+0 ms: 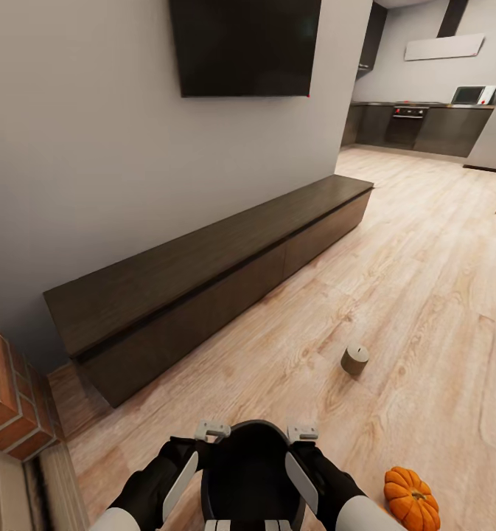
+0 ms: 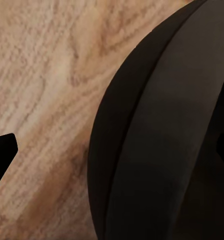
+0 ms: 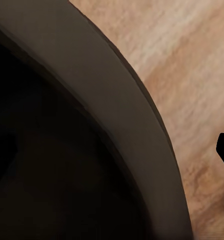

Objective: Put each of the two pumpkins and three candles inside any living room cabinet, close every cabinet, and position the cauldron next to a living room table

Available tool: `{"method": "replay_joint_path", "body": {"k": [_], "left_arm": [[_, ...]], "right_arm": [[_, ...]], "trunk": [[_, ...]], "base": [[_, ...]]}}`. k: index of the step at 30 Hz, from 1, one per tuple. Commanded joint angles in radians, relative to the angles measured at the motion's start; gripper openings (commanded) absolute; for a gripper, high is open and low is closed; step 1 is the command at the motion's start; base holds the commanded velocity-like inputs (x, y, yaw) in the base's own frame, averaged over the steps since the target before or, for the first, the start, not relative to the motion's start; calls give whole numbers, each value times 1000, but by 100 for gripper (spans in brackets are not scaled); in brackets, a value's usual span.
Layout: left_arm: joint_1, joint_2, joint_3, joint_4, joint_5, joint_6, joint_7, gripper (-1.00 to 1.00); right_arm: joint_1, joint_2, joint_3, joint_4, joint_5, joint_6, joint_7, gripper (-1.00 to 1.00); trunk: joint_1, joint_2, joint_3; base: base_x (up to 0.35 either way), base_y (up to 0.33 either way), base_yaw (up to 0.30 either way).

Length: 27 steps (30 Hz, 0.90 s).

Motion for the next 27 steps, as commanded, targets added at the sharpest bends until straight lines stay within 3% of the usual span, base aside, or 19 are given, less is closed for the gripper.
{"method": "replay_joint_path", "body": {"k": [1, 10, 16, 25, 26, 27], "left_arm": [[0, 1, -4, -1, 10, 4, 8, 100], [-1, 1, -5, -1, 10, 4, 8, 100], [-1, 2, -3, -1, 10, 4, 8, 100], [-1, 2, 0, -1, 8, 3, 8, 100], [-1, 2, 0, -1, 9, 1, 8, -100], [-1, 2, 0, -1, 9, -3, 8, -100]], "right_arm": [[0, 0, 4, 1, -7, 4, -9, 100], [0, 0, 1, 11, -7, 6, -39, 100], [0, 0, 1, 11, -7, 5, -51, 100], [0, 0, 0, 11, -7, 4, -52, 100], [0, 0, 1, 11, -7, 4, -52, 100], [0, 0, 1, 11, -6, 4, -52, 100]], "trunk": [[0, 0, -1], [0, 0, -1], [2, -2, -24], [2, -2, -24], [2, -2, -24], [2, -2, -24]], "base": [[0, 0, 0], [0, 0, 0], [0, 0, 0], [0, 0, 0], [0, 0, 0], [0, 0, 0]]}}
